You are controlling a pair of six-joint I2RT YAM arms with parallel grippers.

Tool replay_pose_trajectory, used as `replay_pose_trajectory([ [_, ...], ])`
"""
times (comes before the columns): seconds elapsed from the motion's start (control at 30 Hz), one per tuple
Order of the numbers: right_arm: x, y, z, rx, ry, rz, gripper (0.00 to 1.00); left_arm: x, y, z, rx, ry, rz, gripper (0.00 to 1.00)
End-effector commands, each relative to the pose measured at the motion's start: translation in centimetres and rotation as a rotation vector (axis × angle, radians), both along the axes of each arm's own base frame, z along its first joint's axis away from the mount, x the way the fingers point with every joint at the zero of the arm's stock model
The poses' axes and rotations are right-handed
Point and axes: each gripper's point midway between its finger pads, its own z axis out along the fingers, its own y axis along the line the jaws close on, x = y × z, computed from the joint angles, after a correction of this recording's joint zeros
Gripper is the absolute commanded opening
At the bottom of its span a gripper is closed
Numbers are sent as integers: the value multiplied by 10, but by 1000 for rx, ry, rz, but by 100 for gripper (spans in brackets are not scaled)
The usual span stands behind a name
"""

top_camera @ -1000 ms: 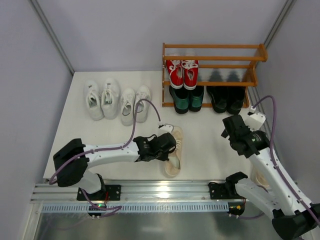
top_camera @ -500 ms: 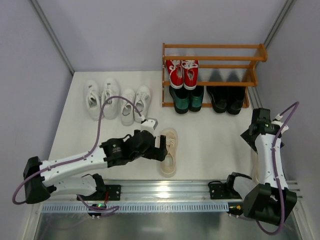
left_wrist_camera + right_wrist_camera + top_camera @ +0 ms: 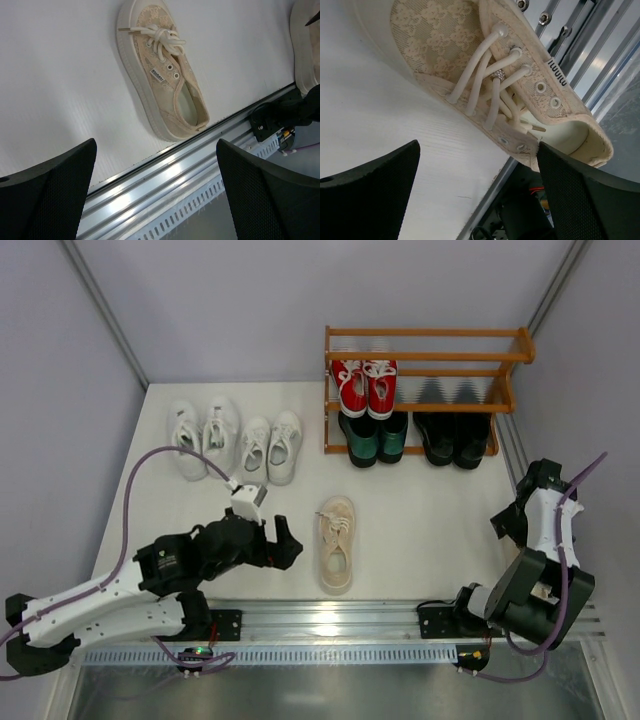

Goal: Place and organize the shoes onto the shoe shelf

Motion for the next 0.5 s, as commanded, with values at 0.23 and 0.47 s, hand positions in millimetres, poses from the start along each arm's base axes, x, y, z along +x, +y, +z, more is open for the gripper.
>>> replay_pose_trajectory([
  [0.23,38,21,-18,180,-124,160,4,-4,22,-6,-2,1,44,100],
  [0.47,65,61,32,193,-449,364,4,-2,40,0,-4,-20,99,100],
])
